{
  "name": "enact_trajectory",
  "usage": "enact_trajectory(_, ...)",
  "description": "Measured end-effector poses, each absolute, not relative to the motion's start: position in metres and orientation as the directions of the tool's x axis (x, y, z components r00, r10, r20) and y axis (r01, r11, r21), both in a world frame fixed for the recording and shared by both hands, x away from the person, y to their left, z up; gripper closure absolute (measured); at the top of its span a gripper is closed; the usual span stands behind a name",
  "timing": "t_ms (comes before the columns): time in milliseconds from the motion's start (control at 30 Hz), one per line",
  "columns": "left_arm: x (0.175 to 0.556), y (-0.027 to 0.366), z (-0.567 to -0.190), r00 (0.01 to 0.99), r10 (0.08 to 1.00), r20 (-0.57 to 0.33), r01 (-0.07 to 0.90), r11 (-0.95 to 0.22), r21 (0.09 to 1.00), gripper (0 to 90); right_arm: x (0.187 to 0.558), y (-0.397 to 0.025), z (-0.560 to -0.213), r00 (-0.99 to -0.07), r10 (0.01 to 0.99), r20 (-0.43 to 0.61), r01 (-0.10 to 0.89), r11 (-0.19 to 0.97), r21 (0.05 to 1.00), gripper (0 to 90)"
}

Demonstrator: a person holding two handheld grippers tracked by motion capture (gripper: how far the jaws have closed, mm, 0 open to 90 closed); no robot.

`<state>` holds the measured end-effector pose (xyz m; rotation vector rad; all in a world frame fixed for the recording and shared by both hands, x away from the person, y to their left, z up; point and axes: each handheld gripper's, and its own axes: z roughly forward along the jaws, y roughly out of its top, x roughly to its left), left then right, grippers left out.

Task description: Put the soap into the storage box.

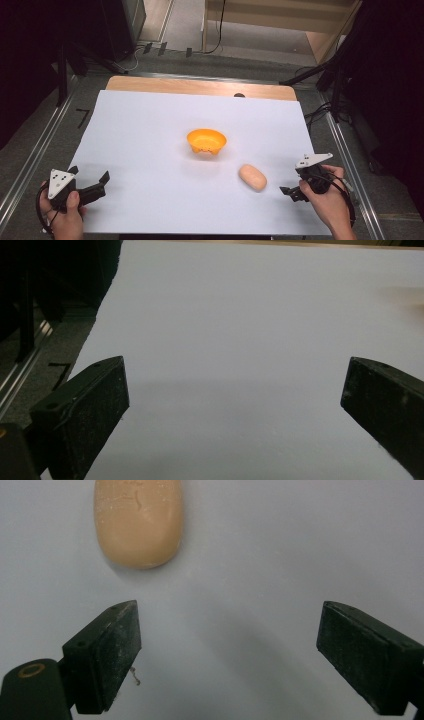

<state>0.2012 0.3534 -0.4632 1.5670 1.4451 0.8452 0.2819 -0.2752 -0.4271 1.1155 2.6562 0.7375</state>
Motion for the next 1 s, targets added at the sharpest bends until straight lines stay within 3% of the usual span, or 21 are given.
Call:
enact_trajectory(367, 0.201, 0.353, -0.463, 0.117, 0.992, -0.053, 0.438, -0.004, 0.899, 0.0, 0.296, -0.254, -0.421, -0.727, 0.686, 0.040, 0.649, 0.666, 0.367, 10.2)
enact_trajectory(1000, 0.201, 0.353, -0.463, 0.117, 0.992, -0.050, 0.438, -0.006, 0.899, 0.0, 0.308, -0.213, -0.419, -0.750, 0.659, 0.055, 0.645, 0.711, 0.279, 10.8)
